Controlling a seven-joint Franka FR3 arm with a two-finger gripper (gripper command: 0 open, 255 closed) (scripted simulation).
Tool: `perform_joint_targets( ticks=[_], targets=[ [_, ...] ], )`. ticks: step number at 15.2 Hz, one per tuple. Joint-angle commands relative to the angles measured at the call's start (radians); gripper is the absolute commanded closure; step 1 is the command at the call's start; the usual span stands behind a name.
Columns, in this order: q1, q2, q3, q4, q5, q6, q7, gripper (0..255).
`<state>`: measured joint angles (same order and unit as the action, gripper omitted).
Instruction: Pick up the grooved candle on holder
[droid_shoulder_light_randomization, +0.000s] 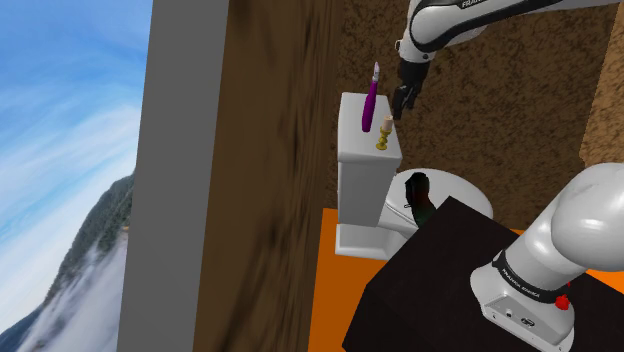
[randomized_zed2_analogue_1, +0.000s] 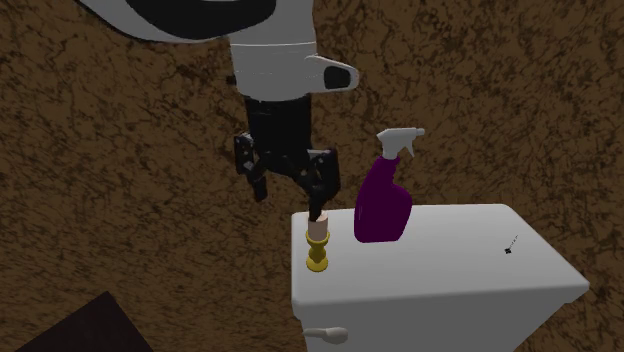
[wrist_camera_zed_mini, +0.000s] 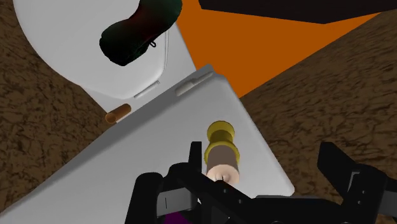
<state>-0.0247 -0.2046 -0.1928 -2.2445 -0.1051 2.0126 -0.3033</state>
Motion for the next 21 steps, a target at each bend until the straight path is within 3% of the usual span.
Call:
perform_joint_targets(
  ticks=[1, 3, 13, 14, 21],
  targets=[
    [-0.003, 0.079, -0.018, 0.035, 0.013, 0.037, -0.046, 0],
    [-0.006, 0.158, -0.031, 0.077, 0.031, 0.065, -0.091, 0],
    [-0.009, 0.207, -0.032, 0.024, 0.039, 0.166, -0.094, 0],
    [-0.009, 0.208, -0.032, 0.023, 0.039, 0.167, -0.094, 255],
    [-0.009, 0.207, -0.032, 0.024, 0.039, 0.166, -0.094, 255]
  ],
)
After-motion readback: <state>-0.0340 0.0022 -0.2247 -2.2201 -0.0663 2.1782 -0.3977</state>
